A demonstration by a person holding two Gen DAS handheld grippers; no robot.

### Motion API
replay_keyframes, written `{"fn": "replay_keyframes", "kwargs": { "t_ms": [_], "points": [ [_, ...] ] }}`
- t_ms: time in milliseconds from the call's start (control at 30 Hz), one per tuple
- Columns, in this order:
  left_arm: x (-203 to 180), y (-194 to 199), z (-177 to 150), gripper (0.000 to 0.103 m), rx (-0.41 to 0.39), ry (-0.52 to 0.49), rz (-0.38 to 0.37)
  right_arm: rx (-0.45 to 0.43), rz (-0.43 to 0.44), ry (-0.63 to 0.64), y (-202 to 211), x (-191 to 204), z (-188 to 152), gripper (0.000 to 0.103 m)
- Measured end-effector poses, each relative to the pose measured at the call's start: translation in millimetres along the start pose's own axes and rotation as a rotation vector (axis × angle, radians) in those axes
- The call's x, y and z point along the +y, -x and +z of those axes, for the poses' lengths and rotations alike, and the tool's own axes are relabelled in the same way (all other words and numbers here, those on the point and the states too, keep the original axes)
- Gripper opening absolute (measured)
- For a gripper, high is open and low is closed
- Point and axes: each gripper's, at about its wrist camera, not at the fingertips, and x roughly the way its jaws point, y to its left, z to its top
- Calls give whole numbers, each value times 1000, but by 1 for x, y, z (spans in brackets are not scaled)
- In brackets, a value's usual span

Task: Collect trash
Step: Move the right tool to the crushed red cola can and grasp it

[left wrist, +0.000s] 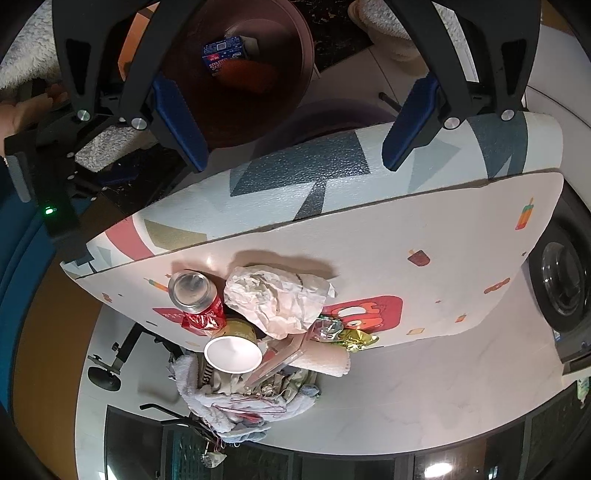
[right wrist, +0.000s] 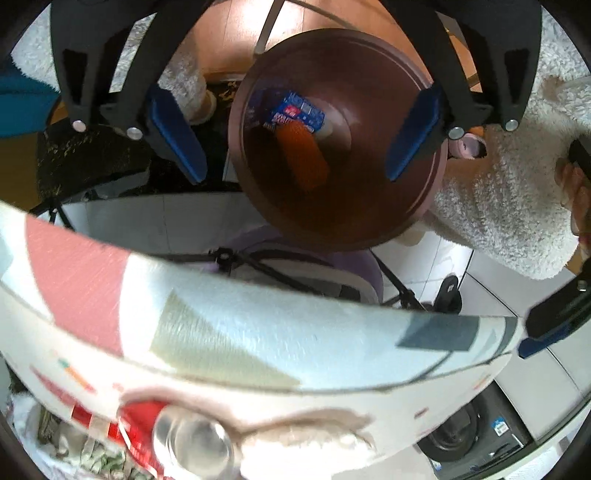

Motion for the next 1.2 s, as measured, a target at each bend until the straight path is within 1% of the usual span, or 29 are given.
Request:
{"fn": "replay_keyframes", "kwargs": {
  "t_ms": [233, 400, 700, 900, 1033, 1100, 1200],
  "points": [
    [0, -2, 0, 93, 6, 0, 3, -137, -34, 40, 31, 6, 5, 97],
    [0, -3, 0, 93, 11, -2, 4, -194, -52, 38, 44, 5, 7, 97],
    [-1, -6, 0, 93, 22, -7, 6, -234, -60, 18, 56, -3, 8, 97],
    [1, -7, 3, 93, 25, 4, 12, -271, -84, 23, 62, -5, 12, 97],
    [7, -5, 13, 93, 16, 32, 7, -301, -107, 27, 74, -15, 27, 97],
    [9, -6, 22, 93, 16, 27, 10, -317, -108, 16, 79, -21, 35, 97],
    [11, -7, 33, 93, 7, 21, 7, -348, -114, -17, 88, -37, 59, 97]
  ]
}}
